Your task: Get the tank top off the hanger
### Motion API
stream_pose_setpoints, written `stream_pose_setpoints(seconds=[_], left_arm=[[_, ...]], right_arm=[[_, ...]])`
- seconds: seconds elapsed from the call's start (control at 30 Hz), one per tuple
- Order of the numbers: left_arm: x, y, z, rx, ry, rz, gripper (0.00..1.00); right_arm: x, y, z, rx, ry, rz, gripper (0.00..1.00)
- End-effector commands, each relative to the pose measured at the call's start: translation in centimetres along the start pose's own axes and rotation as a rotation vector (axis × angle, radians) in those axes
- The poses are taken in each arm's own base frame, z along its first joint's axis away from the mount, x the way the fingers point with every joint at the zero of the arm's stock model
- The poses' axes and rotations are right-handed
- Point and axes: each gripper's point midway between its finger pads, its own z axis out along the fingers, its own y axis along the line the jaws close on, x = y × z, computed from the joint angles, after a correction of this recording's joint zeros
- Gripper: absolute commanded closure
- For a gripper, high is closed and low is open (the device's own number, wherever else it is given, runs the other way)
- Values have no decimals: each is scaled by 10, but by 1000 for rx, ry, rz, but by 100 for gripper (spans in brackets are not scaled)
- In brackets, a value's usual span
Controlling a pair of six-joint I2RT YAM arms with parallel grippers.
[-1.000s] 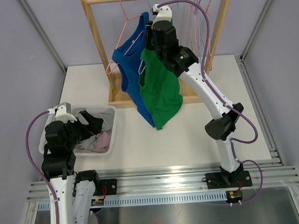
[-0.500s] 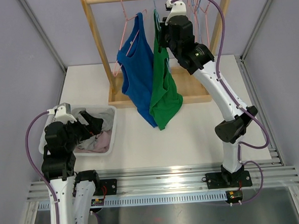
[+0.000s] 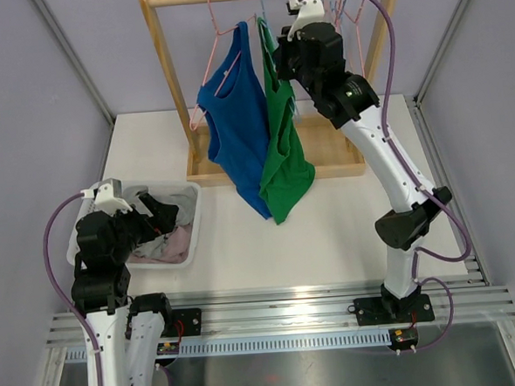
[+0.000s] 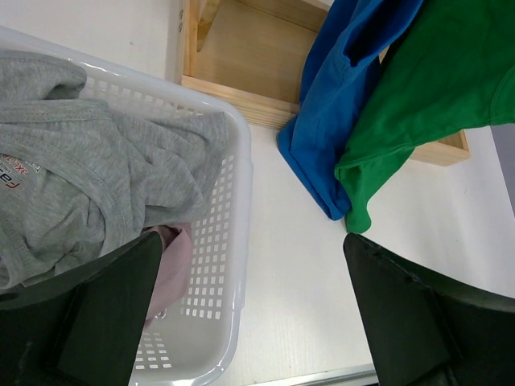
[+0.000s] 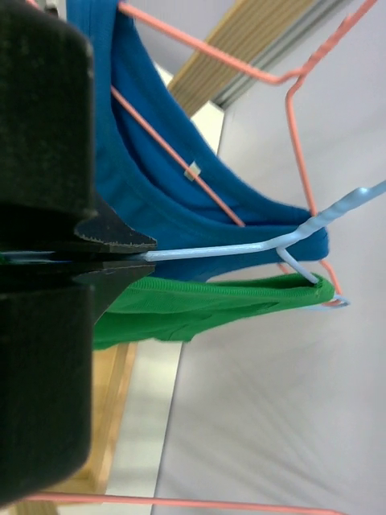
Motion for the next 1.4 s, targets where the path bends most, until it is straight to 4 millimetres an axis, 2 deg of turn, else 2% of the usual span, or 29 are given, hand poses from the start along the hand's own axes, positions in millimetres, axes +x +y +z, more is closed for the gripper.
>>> stream_pose_setpoints(seconds=[0.0, 0.13, 0.23, 0.27, 0.3, 0.33, 0.37, 0.4, 0.43, 0.47, 0.5, 0.53, 0.6, 0.63, 0.7, 0.73, 0.8, 0.83, 0.87, 0.93, 0.97, 1.0, 1.07, 1.1, 1.17, 1.2, 1.23, 1.3, 1.37], left_arm=[[-18, -22, -10, 94, -58, 56, 1], [-18, -32, -11, 137, -41, 85, 1], [-23, -42, -15, 154, -36, 118, 1], [-25, -44, -16, 154, -27, 124, 1], [-32, -54, -22, 184, -41, 145, 1], [-37, -60, -26, 199, -48, 154, 1], [-41, -65, -28, 215, -52, 166, 1], [-52, -75, -35, 241, -75, 181, 1], [-57, -79, -37, 251, -79, 187, 1], [-60, -81, -32, 249, -64, 191, 1], [-65, -86, -35, 263, -67, 197, 1], [-77, -95, -41, 280, -94, 204, 1], [-87, -105, -43, 305, -103, 205, 1], [-102, -115, -52, 325, -142, 211, 1], [-114, -125, -59, 350, -169, 210, 1], [-121, -130, -57, 358, -172, 210, 1], [-137, -142, -64, 385, -200, 215, 1], [-141, -145, -58, 384, -193, 212, 1], [-150, -153, -64, 401, -214, 217, 1], [-158, -162, -61, 419, -225, 221, 1], [-161, -167, -62, 431, -231, 225, 1], [-169, -174, -67, 444, -249, 229, 1], [-170, -184, -63, 458, -239, 237, 1], [-173, -188, -63, 462, -245, 242, 1], [-171, -197, -60, 472, -248, 249, 1], [-169, -201, -58, 477, -247, 253, 1], [-170, -202, -55, 465, -257, 251, 1], [-157, -214, -49, 498, -225, 286, 1], [-144, -225, -40, 512, -210, 324, 1]], right_arm=[[-91, 2, -41, -126, -234, 107, 100], [-108, -5, -46, -138, -270, 153, 100], [-114, -3, -55, -154, -271, 162, 100], [-108, -2, -55, -160, -252, 162, 100], [-107, -1, -58, -166, -249, 163, 100], [-115, -2, -73, -175, -268, 171, 100], [-104, -2, -70, -178, -247, 172, 100], [-105, -1, -75, -184, -253, 186, 100], [-115, -1, -93, -204, -282, 196, 100], [-102, 0, -90, -212, -263, 198, 100], [-102, 1, -96, -225, -262, 211, 100], [-107, 2, -110, -247, -273, 212, 100], [-97, 2, -116, -251, -241, 223, 100], [-101, 6, -130, -286, -241, 222, 100], [-88, 7, -137, -299, -203, 222, 100], [-93, 6, -153, -310, -215, 228, 100], [-81, 6, -162, -318, -180, 226, 100], [-84, 6, -177, -334, -184, 229, 100], [-73, 6, -182, -343, -144, 228, 100], [-70, 13, -207, -409, -122, 221, 100], [-55, 14, -212, -418, -70, 225, 100], [-55, 15, -228, -442, -71, 233, 100], [-33, 19, -241, -477, -2, 249, 100], [-35, 19, -260, -499, -17, 265, 100], [-17, 22, -273, -543, 25, 278, 100], [-21, 21, -294, -559, 0, 301, 100], [-7, 20, -295, -553, 28, 316, 100], [-6, 17, -320, -574, 6, 336, 100], [8, 15, -327, -573, 27, 349, 100]])
